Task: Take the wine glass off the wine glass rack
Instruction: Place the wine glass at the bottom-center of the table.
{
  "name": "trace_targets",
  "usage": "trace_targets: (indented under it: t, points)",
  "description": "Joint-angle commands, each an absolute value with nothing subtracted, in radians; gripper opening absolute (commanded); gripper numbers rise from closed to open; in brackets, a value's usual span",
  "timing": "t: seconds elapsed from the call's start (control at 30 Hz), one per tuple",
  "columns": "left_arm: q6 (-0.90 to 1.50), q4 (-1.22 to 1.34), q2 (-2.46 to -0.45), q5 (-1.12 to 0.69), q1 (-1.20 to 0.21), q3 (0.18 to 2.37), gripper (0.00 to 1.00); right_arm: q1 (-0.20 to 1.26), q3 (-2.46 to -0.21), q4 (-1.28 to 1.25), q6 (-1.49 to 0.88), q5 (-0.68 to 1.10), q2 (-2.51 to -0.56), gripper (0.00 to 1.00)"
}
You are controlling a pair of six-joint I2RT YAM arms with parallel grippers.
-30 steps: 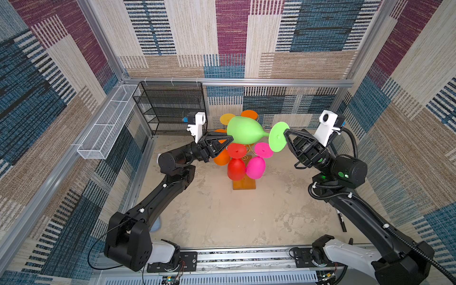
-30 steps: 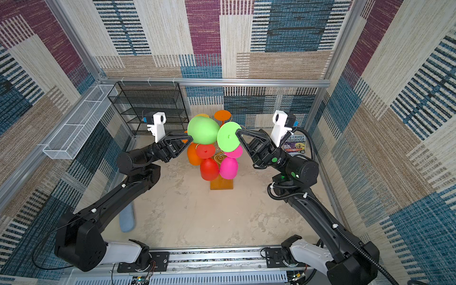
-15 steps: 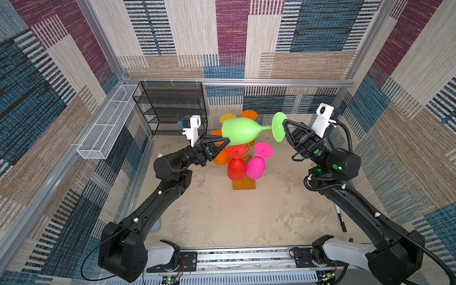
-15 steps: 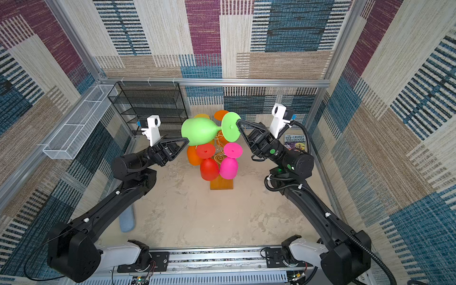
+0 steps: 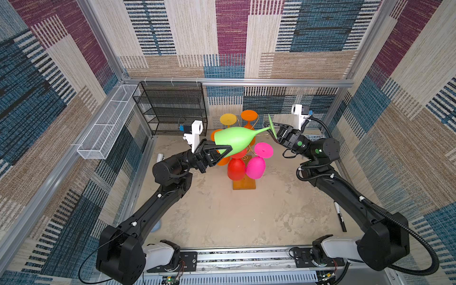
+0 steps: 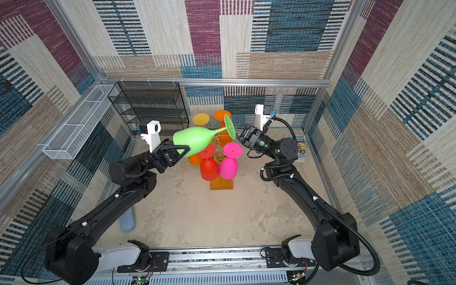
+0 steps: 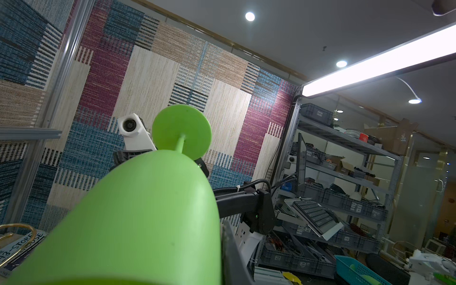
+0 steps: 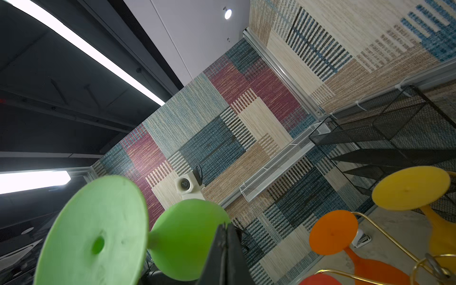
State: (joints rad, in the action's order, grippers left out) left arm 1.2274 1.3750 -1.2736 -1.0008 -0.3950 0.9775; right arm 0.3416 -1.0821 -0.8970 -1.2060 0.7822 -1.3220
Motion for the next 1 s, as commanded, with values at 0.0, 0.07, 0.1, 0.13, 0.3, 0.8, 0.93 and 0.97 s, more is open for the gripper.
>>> trace_targets:
  t: [0.0, 0.07, 0.1, 0.13, 0.3, 0.8, 0.93, 0.97]
  points:
    - [1.202, 1.410, -1.283, -0.993, -0.394, 0.980, 0.00, 0.331, -1.091, -0.868, -1.184, 0.813, -1.317, 0.02]
    - [1.201, 1.410, -1.288, -0.990, -0.393, 0.982, 0.00, 0.324, -1.088, -0.864, -1.181, 0.813, -1.315, 0.03]
    - [1.200, 1.410, -1.290, -0.988, -0.394, 0.983, 0.00, 0.320, -1.088, -0.857, -1.177, 0.813, -1.313, 0.05]
    - [1.198, 1.410, -1.291, -0.988, -0.394, 0.985, 0.00, 0.316, -1.088, -0.850, -1.172, 0.813, -1.311, 0.06]
    - [1.181, 1.396, -1.308, -1.018, -0.394, 1.018, 0.00, 0.290, -1.126, -0.622, -0.997, 0.744, -1.253, 0.21]
    - [0.281, 0.045, -1.141, -0.938, -0.426, 1.276, 0.00, 0.290, -1.192, 0.090, -0.452, 0.152, -1.014, 0.60]
    - [0.169, -0.172, -1.101, -0.899, -0.486, 1.342, 0.00, 0.291, -1.165, 0.175, -0.408, 0.065, -0.980, 0.62]
    - [0.130, -0.242, -1.088, -0.872, -0.511, 1.364, 0.00, 0.291, -1.158, 0.193, -0.399, 0.049, -0.972, 0.62]
